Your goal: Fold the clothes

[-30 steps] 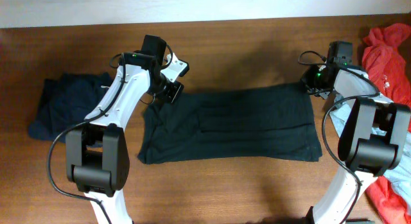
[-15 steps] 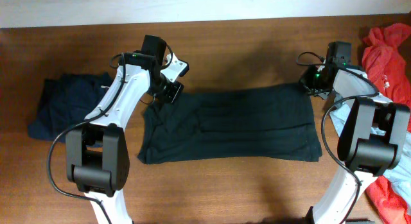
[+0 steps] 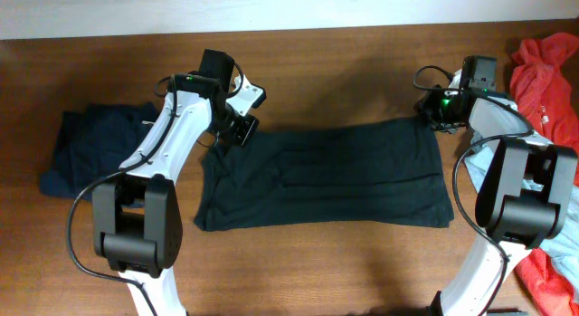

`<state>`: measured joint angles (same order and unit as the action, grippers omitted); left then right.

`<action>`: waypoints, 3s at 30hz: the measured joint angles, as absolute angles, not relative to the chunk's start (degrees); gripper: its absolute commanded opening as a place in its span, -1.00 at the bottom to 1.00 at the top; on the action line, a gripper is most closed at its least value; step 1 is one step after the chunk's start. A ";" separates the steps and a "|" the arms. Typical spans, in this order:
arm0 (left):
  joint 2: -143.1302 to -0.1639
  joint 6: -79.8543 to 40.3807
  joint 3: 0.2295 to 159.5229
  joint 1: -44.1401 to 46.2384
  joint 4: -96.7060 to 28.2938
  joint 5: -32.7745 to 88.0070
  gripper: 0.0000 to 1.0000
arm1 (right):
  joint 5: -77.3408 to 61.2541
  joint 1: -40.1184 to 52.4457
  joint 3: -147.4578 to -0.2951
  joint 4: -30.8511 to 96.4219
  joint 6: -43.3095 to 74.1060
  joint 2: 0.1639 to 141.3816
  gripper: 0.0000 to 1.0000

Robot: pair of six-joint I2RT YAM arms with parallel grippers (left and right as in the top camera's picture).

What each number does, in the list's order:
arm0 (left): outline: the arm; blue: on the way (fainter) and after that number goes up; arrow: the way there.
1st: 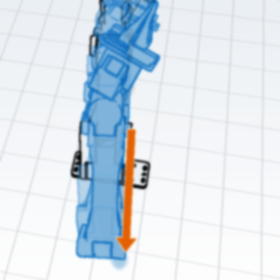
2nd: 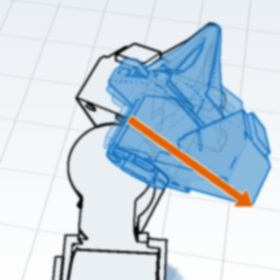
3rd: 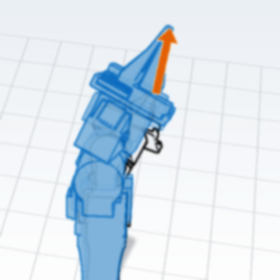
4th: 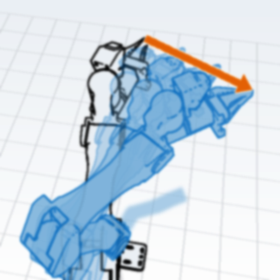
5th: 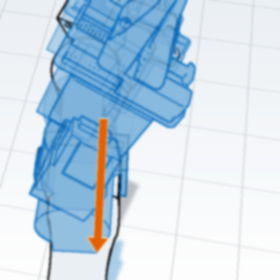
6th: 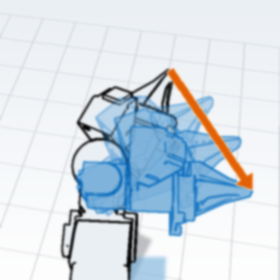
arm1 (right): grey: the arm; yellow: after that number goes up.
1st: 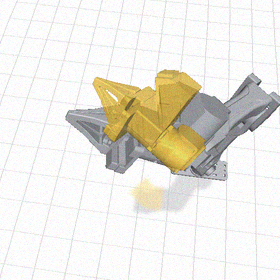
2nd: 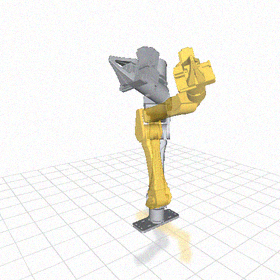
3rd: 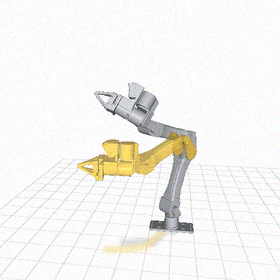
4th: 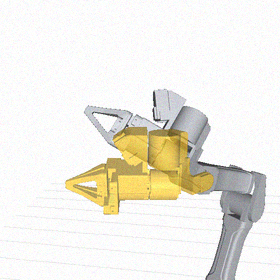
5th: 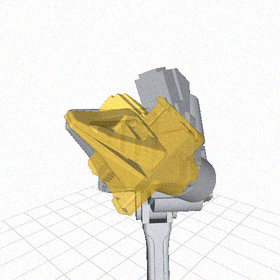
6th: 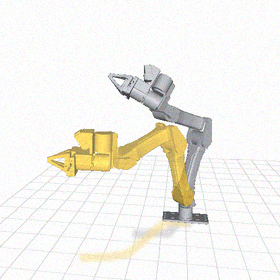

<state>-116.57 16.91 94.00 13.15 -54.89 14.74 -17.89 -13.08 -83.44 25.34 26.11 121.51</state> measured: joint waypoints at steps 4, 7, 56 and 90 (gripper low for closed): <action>-116.57 16.91 94.00 13.15 -54.92 14.74 -0.99 | -16.75 -13.08 -83.44 26.85 26.15 121.51 -0.27; -116.57 16.91 94.00 13.15 -54.94 14.74 -0.99 | -14.72 -13.08 -83.44 28.12 26.00 121.93 -0.39; -112.36 16.49 98.04 13.15 -72.66 14.74 -0.99 | 0.86 -9.82 -84.29 57.17 13.08 110.39 -0.92; -112.36 16.47 98.32 13.69 -80.68 14.74 -0.70 | 13.50 -7.40 -84.38 68.84 14.31 109.14 -0.60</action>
<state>-112.36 16.47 98.32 13.69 -80.68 14.74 13.50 -7.40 -84.38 68.84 14.31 109.14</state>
